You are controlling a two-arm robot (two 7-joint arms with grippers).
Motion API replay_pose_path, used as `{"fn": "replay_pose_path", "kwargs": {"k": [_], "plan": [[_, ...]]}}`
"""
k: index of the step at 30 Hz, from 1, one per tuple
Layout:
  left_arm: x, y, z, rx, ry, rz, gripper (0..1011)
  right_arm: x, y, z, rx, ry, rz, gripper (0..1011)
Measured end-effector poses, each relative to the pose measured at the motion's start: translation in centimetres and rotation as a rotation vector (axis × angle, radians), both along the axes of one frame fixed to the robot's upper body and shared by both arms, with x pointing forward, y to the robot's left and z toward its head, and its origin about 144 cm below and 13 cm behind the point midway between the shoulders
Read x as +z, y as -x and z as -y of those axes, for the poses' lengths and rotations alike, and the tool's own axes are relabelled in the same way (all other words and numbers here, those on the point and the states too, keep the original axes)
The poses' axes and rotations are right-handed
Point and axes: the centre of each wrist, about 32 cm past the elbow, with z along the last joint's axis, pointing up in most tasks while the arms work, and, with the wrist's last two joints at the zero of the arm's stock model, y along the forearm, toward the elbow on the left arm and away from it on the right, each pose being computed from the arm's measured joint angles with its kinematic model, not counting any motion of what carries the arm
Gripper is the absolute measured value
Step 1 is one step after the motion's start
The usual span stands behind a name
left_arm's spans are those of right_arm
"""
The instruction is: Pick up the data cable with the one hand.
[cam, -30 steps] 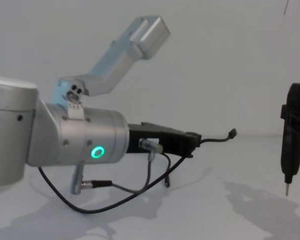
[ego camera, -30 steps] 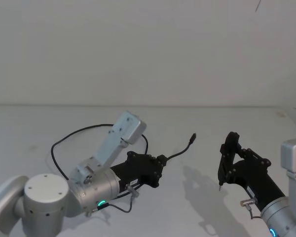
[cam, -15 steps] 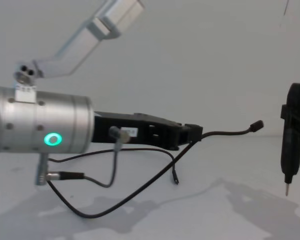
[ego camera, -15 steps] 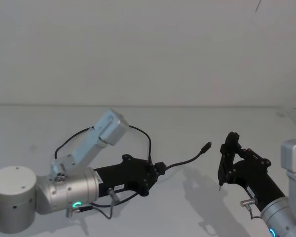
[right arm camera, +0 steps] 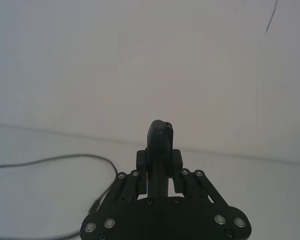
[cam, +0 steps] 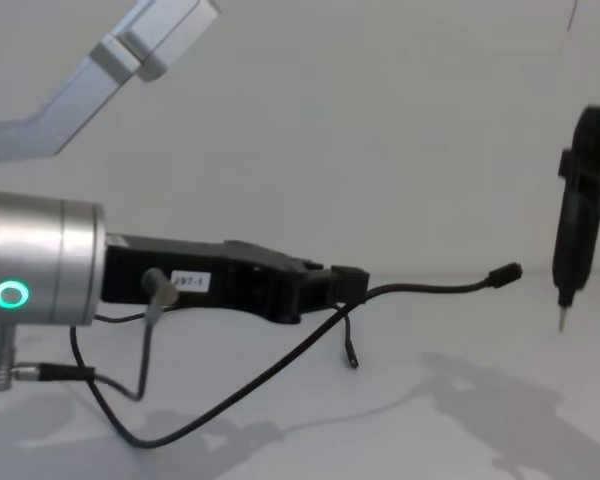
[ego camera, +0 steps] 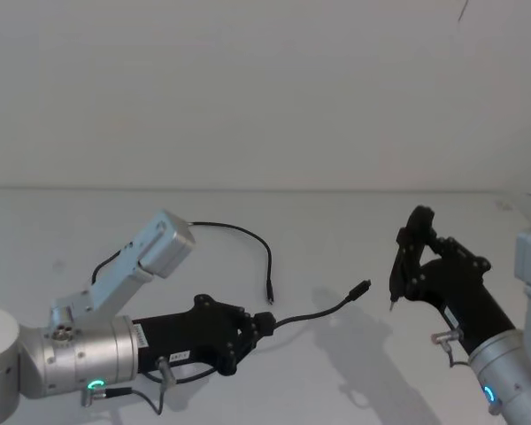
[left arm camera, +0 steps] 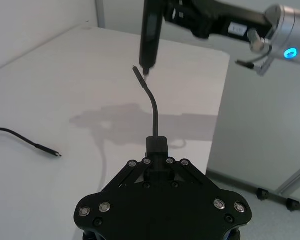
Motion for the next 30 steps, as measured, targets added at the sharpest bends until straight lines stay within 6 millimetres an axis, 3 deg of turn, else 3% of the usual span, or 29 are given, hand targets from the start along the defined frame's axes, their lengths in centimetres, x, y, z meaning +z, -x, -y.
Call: {"fn": "replay_pose_path", "kwargs": {"k": [12, 30], "plan": [[-0.4, 0.6, -1.1, -0.010, -0.007, -0.005, 0, 2.0, 0.1, -0.7, 0.002, -0.063, 0.056, 279], [-0.6, 0.9, -1.6, -0.015, -0.011, -0.007, 0, 2.7, 0.9, -0.9, 0.018, -0.137, -0.015, 279]]}}
